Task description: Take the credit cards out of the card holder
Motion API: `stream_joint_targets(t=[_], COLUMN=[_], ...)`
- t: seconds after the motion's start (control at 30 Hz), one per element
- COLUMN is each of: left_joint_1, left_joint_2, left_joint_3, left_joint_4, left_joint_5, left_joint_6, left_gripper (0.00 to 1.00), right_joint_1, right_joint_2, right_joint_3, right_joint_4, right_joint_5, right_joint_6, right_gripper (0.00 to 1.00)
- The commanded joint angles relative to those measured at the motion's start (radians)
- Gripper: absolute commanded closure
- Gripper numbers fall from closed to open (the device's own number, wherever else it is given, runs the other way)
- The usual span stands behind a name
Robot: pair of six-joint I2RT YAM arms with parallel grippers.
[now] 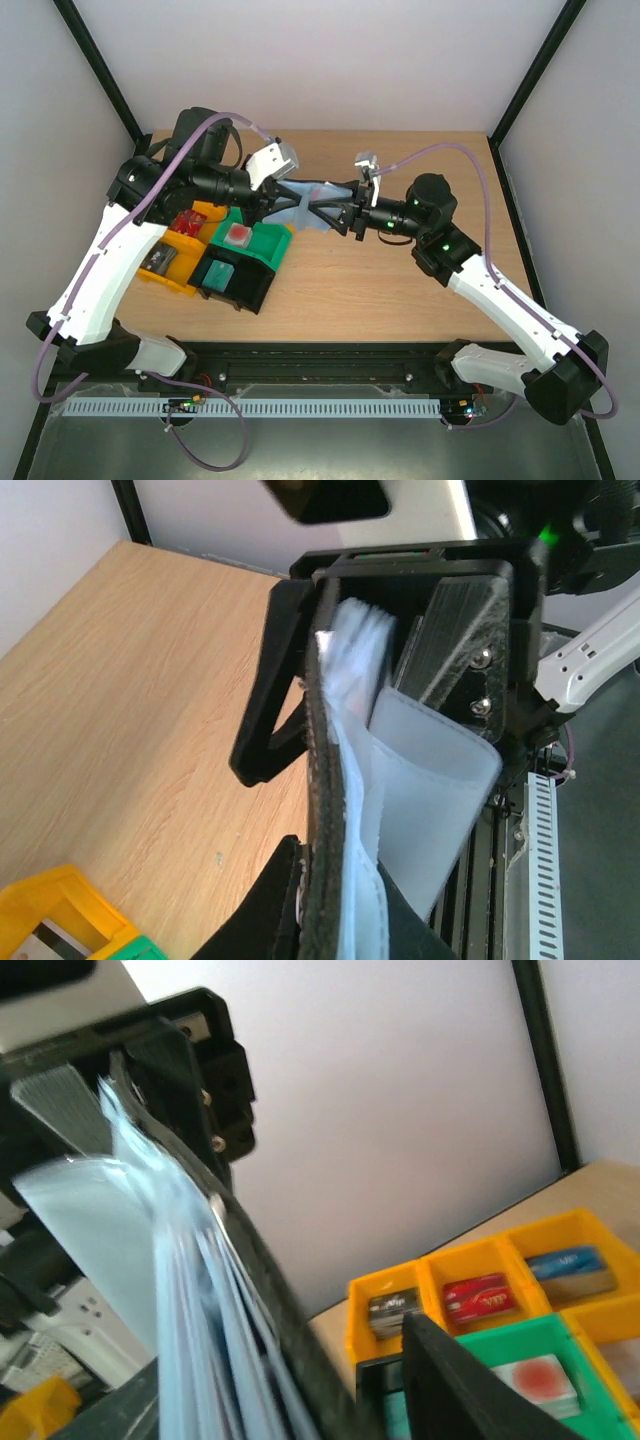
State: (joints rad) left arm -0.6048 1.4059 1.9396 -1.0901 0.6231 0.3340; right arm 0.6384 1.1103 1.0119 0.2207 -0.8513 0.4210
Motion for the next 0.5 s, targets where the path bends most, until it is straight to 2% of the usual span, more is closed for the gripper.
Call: stream_joint_targets(t=[0.0,0.07,0.1,0.13,0.23,0.27,0.3,0.37,0.4,0.47], left_joint_1=[-0.003,0.006,0.01,0.017,0.042,0.051,0.06,0.069,0.071,0.07], left_joint_2=[-0.012,-0.011,-0.011,-0.013,-0.021,-0.024,-0.026,-0.031,-0.032,-0.037], left_joint_3=[-0.034,-0.05,-0.057,-0.065,-0.083,-0.087,-0.091,-0.107,-0.121,-0.152], left_joint_4=[0.051,0.072,0.08,0.088,0.097,0.094,0.087,0.064,0.051,0.016], left_joint_5=[-0.031,-0.058,-0.067,-0.07,-0.078,-0.079,-0.077,-0.063,-0.053,-0.026], left_joint_6=[-0.016,-0.035,-0.04,-0.045,-0.051,-0.046,-0.035,-0.003,0.017,0.065], left_gripper=[0.98,0.98,0.98,0.98,0.96,0.9,0.79,0.45,0.32,0.16], right_joint_1=[0.012,0.012,0.012,0.012,0.013,0.012,0.012,0.012,0.012,0.012], right_joint_2=[0.006,0.004,0.0,-0.005,-0.028,-0.038,-0.044,-0.05,-0.05,-0.046], right_joint_3=[0.035,0.036,0.033,0.03,0.019,0.019,0.019,0.025,0.028,0.034], right_joint_4=[0.076,0.06,0.048,0.037,-0.001,-0.032,-0.051,-0.088,-0.097,-0.097], right_joint_5=[-0.052,-0.038,-0.02,-0.005,0.04,0.076,0.102,0.129,0.132,0.124], right_joint_6=[0.039,0.04,0.037,0.032,0.014,0.002,-0.006,-0.018,-0.017,-0.007], right_gripper=[0.64,0.87,0.95,0.98,0.98,0.98,0.98,0.98,0.98,0.98])
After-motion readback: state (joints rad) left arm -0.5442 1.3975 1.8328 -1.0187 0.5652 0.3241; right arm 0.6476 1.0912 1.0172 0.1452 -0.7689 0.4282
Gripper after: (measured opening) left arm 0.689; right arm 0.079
